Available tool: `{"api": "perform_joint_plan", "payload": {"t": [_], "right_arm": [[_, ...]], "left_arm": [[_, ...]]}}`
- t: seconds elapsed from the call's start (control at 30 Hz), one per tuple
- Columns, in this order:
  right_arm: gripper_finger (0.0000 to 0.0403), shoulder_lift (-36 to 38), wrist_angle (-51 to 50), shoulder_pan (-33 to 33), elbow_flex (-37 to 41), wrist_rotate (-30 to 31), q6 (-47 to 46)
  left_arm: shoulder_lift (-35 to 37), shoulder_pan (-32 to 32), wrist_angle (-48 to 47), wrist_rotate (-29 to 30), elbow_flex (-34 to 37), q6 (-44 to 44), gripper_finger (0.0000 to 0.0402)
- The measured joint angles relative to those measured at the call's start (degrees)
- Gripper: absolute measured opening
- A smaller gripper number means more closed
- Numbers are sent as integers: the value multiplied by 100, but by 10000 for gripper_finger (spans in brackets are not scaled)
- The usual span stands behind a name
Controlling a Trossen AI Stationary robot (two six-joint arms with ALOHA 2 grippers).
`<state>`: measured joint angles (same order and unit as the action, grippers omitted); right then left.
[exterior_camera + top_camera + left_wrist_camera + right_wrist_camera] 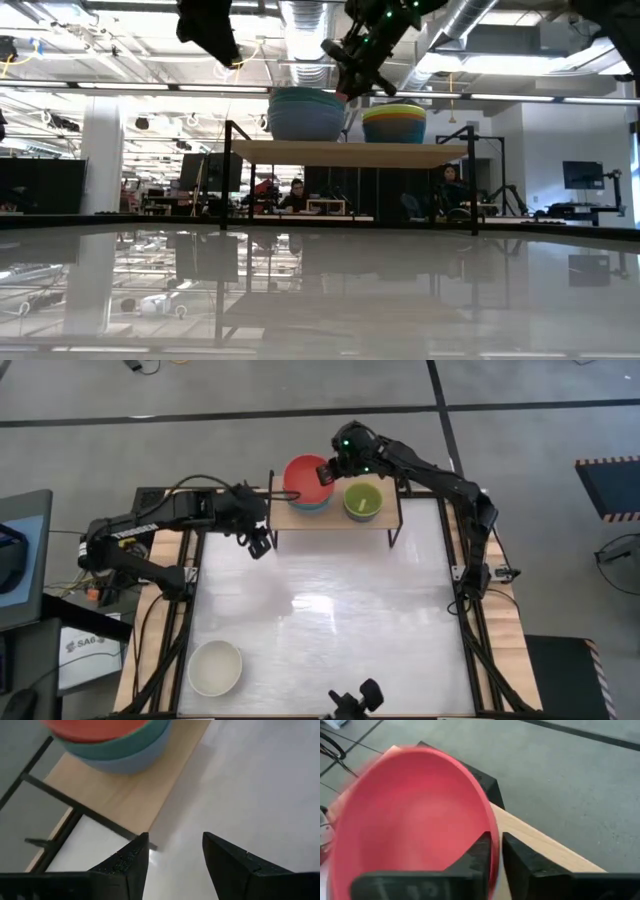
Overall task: Place and stack bowls onto a shelf
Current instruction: Stack the orange bowl on top of the green bowl on the shelf, then stack the white bowl on top of the orange bowl on the shelf
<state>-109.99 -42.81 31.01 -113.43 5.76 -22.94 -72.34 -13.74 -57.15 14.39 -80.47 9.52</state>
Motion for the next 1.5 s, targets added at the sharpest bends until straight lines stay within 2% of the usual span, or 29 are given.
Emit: {"api": "perform_joint_plan", "payload": {"t": [0.3,0.43,0.6,0.8,1.07,1.27,1.5], "right_arm": [[192,80,175,-112,2,105,33],[217,183,585,-76,0,368,94],[208,122,838,37,0,490,72],[185,80,673,134,248,421,1],[181,80,544,-85,422,306,-13],[181,196,950,-171,414,450,-61],[181,247,581,-448,396,484,-58]], "left_arm": [[4,-350,11,-385,0,-482,166],[-54,-393,26,-505,0,-641,166],[-68,-430,12,-515,0,-719,166],[-83,-437,-8,-513,0,-831,166],[-85,-437,-9,-519,0,-975,166],[-85,-437,-15,-504,0,-1130,166],[-85,-437,227,-500,0,-1332,166]]}}
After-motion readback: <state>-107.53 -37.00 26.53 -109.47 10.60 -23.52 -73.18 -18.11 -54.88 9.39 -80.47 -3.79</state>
